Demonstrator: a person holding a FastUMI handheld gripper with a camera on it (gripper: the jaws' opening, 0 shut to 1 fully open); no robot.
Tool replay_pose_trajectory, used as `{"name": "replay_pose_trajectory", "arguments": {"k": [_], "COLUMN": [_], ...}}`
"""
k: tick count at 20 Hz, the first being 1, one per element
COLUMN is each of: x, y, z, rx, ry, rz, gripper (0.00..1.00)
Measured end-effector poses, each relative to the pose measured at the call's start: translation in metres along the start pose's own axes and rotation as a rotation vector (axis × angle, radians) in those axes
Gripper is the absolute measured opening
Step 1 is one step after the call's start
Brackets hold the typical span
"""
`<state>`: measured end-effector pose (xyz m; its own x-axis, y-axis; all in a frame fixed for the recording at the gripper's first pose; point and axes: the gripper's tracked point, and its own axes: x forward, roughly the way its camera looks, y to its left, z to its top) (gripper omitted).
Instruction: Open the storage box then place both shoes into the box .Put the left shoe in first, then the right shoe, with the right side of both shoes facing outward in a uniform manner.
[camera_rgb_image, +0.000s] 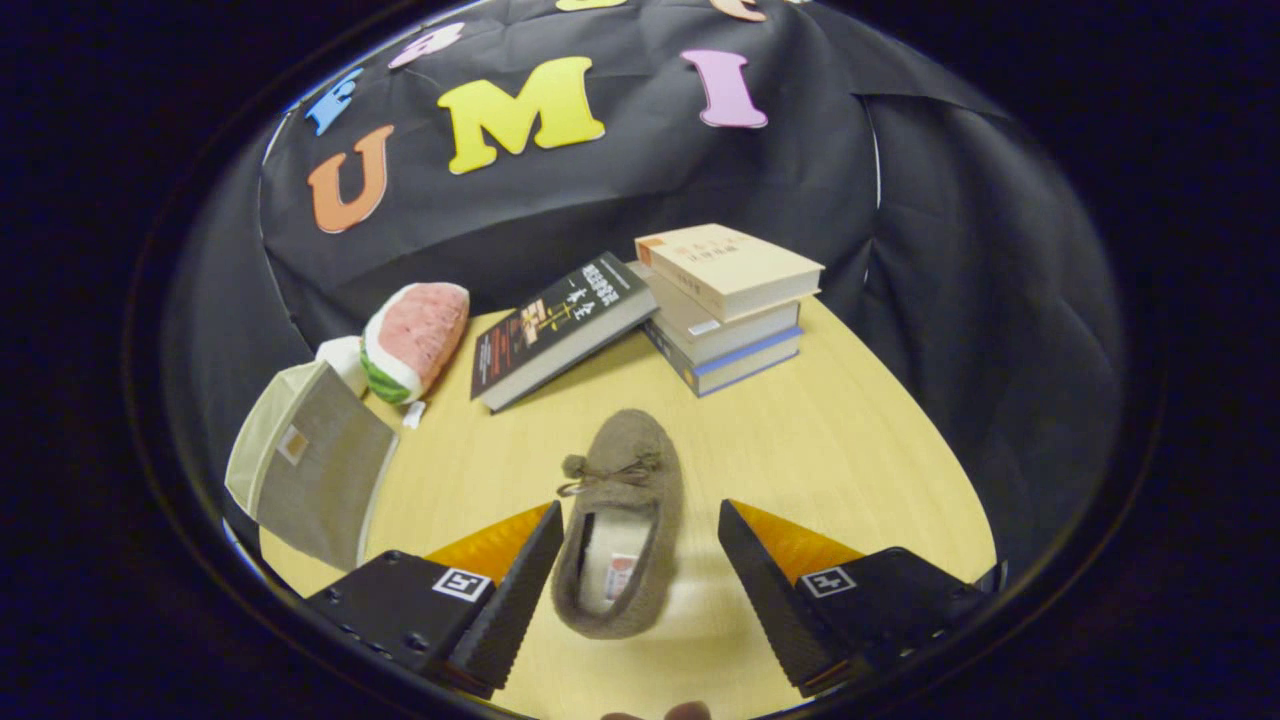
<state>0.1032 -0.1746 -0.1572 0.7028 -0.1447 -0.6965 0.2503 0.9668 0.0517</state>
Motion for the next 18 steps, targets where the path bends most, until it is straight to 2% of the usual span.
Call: {"name": "replay_pose_trajectory", "arguments": {"k": [5, 6, 9, 12, 14, 15, 18], "x": [0.031, 0.035, 0.048, 0.056, 0.059, 0.061, 0.063], "y": [-0.005, -0.006, -0.007, -0.007, -0.005, -0.010, -0.010], "z": [-0.017, -0.019, -0.020, -0.026, -0.029, -0.029, -0.032], "rx": [-0.021, -0.025, -0.028, -0.017, -0.010, -0.004, 0.026], "ry": [0.089, 0.100, 0.122, 0.152, 0.164, 0.163, 0.178], "rz": [-0.013, -0.018, -0.031, -0.031, -0.022, -0.043, -0.035], "gripper": [0.93, 0.86, 0.75, 0.50, 0.50, 0.50, 0.18]}}
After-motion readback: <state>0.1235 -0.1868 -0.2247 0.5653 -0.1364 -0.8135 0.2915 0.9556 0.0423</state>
